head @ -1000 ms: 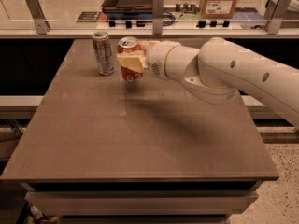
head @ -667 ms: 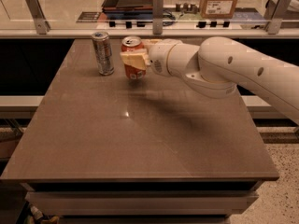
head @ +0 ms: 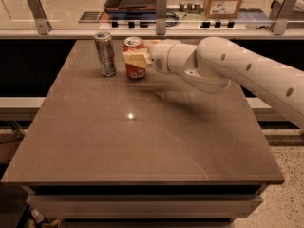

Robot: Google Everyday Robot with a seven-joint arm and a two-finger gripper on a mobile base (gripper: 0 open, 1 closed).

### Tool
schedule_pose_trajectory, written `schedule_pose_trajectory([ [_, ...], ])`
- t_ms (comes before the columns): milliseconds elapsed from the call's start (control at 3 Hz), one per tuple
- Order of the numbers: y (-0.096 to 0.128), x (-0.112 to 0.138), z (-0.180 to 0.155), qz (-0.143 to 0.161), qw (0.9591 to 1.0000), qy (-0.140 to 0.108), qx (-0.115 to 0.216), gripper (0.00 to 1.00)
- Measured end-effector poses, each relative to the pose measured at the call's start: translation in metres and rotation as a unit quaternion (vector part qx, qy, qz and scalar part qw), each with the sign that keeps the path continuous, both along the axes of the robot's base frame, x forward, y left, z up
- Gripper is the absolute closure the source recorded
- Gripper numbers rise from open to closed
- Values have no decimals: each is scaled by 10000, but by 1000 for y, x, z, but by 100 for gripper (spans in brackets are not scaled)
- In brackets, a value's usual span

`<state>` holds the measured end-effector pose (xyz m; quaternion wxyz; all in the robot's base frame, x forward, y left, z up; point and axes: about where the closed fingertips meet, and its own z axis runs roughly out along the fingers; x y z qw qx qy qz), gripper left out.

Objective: Move coke can near redbull can

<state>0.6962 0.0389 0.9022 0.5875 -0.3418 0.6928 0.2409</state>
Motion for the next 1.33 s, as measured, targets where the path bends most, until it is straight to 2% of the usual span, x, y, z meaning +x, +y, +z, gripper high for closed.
schedule_pose_trajectory([
  [667, 23, 15, -15, 231, 9997, 34, 104, 100],
  [1000, 25, 14, -14, 243, 9996, 32, 106, 84],
  [1333, 28, 13, -13, 263, 9996, 29, 108, 59],
])
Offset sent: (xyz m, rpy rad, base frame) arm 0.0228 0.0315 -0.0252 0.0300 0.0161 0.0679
